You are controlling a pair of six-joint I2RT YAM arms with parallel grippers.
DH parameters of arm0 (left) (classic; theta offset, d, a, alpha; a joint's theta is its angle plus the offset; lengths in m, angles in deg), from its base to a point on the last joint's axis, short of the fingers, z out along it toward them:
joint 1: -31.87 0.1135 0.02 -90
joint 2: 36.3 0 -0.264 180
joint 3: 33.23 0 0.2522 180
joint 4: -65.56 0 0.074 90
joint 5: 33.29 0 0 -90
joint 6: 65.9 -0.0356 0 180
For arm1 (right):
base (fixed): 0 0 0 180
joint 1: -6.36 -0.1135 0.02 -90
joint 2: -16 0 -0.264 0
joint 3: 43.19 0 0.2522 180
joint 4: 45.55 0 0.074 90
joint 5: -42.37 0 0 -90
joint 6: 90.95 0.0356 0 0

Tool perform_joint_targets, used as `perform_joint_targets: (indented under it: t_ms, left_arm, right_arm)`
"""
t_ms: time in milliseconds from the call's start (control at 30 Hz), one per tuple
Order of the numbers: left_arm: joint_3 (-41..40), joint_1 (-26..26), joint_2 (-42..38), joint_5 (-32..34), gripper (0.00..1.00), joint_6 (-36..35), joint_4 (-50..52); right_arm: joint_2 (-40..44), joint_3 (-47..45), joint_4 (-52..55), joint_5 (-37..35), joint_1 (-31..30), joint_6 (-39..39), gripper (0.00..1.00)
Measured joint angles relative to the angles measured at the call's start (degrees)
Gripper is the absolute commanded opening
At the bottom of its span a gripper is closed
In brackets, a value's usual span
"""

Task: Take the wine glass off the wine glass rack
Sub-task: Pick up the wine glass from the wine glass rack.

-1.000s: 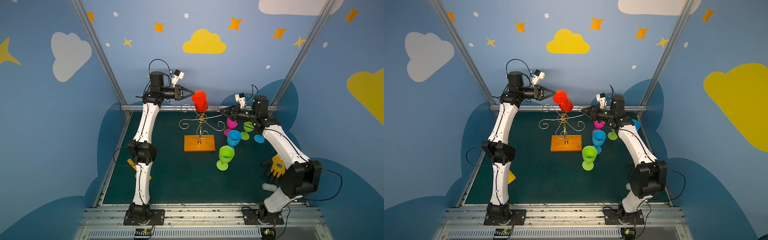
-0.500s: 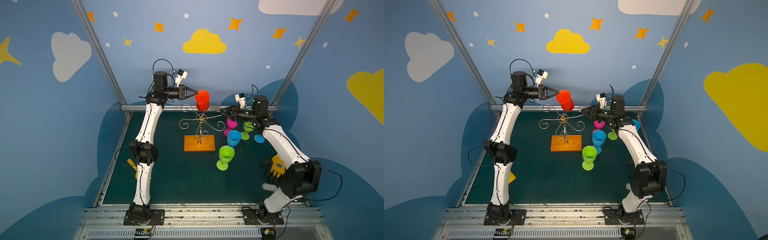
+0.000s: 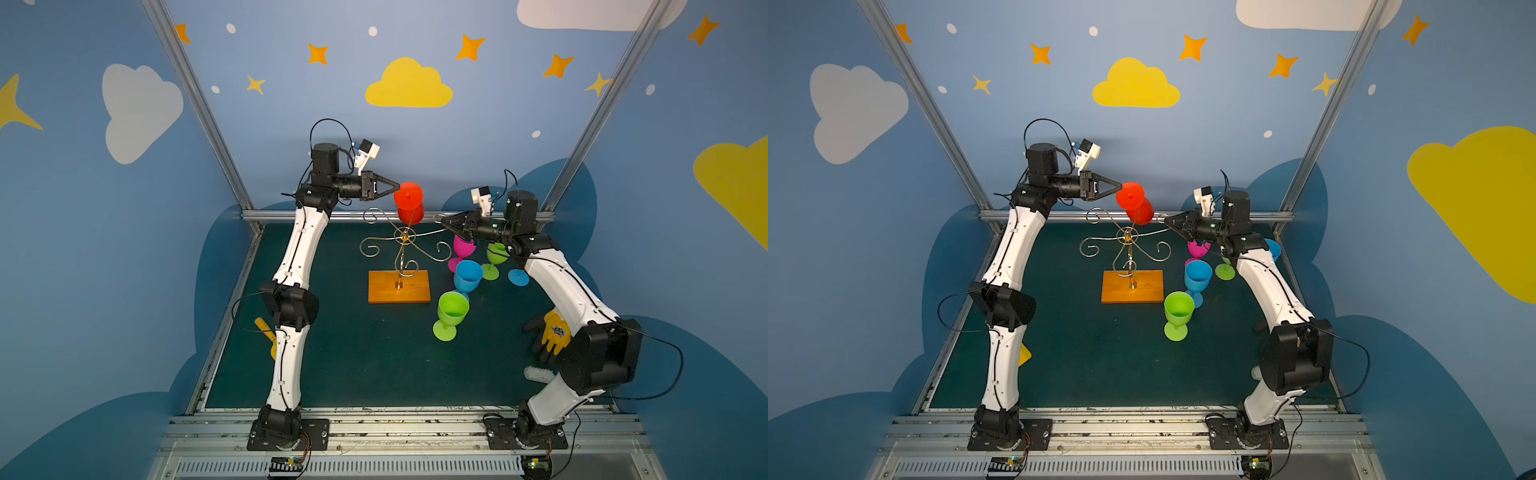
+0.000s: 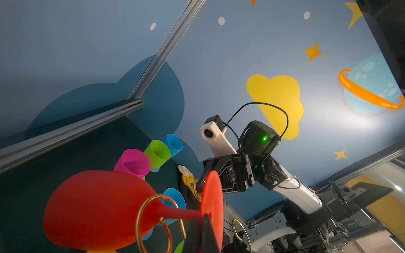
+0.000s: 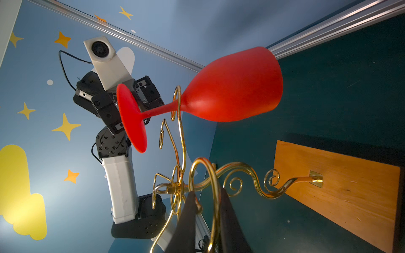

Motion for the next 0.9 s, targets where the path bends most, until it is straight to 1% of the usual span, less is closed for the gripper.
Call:
perform_joint_targets:
  t_ms: [667, 833, 900]
  left_arm:
    - [0.00, 1.60, 0.00, -1.38, 0.03, -5.18, 7.56]
    - [0.00, 2.34, 0.00, -1.40, 0.03, -5.11, 7.56]
    - [0.00, 2.69, 0.00, -1.38, 0.03, -4.50, 7.23]
  right_arm:
    - [-1.33, 0.57, -1.36, 0.00, 0.26, 0.79, 0.00]
    - [-1.68, 0.87, -1.36, 0.00, 0.37, 0.83, 0.00]
    - [-1.68, 0.87, -1.36, 0.00, 0.37, 0.83, 0.02]
